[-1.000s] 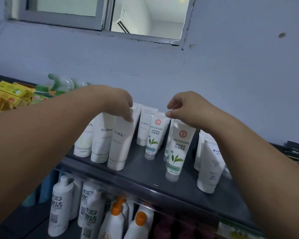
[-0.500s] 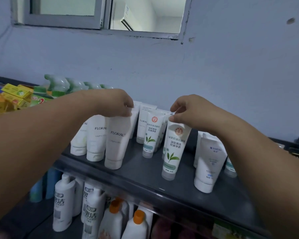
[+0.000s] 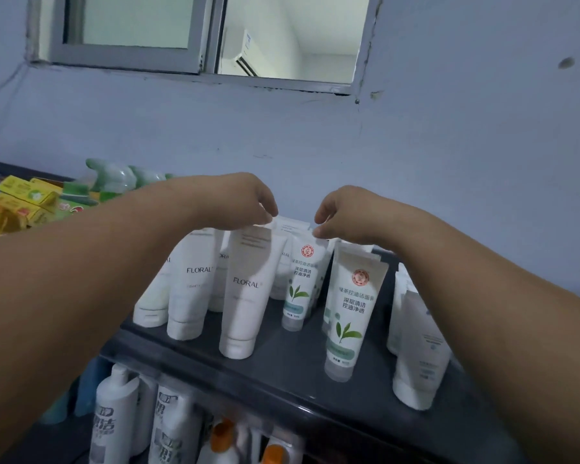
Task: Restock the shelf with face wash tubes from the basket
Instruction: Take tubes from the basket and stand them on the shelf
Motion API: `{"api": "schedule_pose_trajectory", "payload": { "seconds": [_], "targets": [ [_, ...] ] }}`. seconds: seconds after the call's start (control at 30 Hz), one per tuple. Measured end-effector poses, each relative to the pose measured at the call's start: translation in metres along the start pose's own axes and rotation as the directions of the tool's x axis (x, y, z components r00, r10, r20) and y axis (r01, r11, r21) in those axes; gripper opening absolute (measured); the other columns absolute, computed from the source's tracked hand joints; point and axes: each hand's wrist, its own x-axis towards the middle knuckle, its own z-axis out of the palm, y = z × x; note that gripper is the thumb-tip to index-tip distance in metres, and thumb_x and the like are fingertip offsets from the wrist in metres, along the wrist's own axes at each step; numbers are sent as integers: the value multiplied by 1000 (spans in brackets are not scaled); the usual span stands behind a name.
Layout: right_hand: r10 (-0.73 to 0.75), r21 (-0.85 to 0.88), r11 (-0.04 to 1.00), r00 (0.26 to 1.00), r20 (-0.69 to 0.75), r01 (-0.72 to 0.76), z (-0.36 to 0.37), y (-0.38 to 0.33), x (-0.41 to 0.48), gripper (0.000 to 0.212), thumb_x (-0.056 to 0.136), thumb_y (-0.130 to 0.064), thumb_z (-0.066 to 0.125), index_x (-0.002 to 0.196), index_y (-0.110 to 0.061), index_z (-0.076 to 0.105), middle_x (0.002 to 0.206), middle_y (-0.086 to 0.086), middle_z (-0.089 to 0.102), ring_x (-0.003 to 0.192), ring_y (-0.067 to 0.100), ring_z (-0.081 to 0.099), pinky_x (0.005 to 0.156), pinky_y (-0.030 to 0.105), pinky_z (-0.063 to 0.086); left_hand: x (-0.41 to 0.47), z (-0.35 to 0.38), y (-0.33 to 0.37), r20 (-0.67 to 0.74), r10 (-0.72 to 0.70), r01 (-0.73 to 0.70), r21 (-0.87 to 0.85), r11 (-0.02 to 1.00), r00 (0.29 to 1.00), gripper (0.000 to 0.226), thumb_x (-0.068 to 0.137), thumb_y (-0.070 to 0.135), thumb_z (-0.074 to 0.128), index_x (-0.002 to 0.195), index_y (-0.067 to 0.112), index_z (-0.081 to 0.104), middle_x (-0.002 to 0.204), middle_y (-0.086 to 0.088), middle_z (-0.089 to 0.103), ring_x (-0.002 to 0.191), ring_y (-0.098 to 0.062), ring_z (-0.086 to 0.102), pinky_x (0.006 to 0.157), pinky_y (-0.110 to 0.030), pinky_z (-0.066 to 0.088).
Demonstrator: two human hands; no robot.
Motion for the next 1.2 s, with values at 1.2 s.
{"api": "schedule_pose_trajectory", "payload": {
  "seconds": [1.2],
  "targets": [
    [106, -242, 970, 959, 264, -40, 33, -25, 207, 30, 93, -30, 61, 116, -11, 65, 102, 13, 71, 84, 24, 63, 82, 31, 52, 189, -11, -84, 469, -50, -204, 475, 856, 882, 25, 84, 8, 50, 99, 17, 69, 80, 3, 67, 75, -15, 60, 85, -31, 51]
  ]
}}
